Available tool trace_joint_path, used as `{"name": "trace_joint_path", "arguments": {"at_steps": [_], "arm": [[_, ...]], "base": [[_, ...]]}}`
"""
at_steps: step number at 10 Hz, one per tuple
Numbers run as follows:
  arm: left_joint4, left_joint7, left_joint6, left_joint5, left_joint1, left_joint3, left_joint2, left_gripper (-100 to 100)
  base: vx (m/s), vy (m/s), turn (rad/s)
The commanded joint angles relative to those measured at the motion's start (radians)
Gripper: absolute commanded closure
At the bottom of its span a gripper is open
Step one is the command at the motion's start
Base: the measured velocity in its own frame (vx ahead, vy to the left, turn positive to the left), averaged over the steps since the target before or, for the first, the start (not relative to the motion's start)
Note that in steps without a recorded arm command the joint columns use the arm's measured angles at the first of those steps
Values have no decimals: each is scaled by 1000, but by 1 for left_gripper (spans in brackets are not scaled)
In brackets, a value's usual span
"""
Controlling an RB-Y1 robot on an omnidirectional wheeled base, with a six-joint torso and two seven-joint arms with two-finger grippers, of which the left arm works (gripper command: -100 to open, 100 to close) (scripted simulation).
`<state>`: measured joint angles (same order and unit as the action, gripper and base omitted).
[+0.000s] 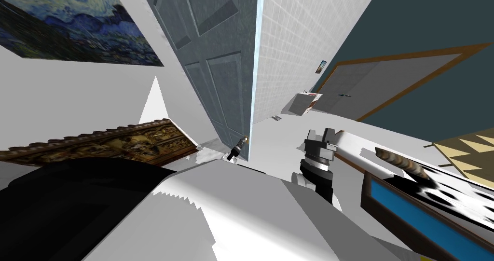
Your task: Push the door open
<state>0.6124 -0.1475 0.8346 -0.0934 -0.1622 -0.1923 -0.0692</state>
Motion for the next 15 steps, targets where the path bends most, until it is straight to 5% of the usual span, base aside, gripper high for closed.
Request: {"name": "trace_joint_path", "arguments": {"at_steps": [1, 11, 12, 15], "arm": [[-2, 6, -1, 7, -1, 14, -6, 100], [-12, 48, -10, 58, -9, 105, -25, 100], [-4, 40, -18, 52, -6, 91, -20, -100], [1, 35, -24, 53, -6, 89, -16, -100]], "base": [[90, -50, 29], [166, -84, 46], [-40, -72, 52], [-233, 2, 26]]}}
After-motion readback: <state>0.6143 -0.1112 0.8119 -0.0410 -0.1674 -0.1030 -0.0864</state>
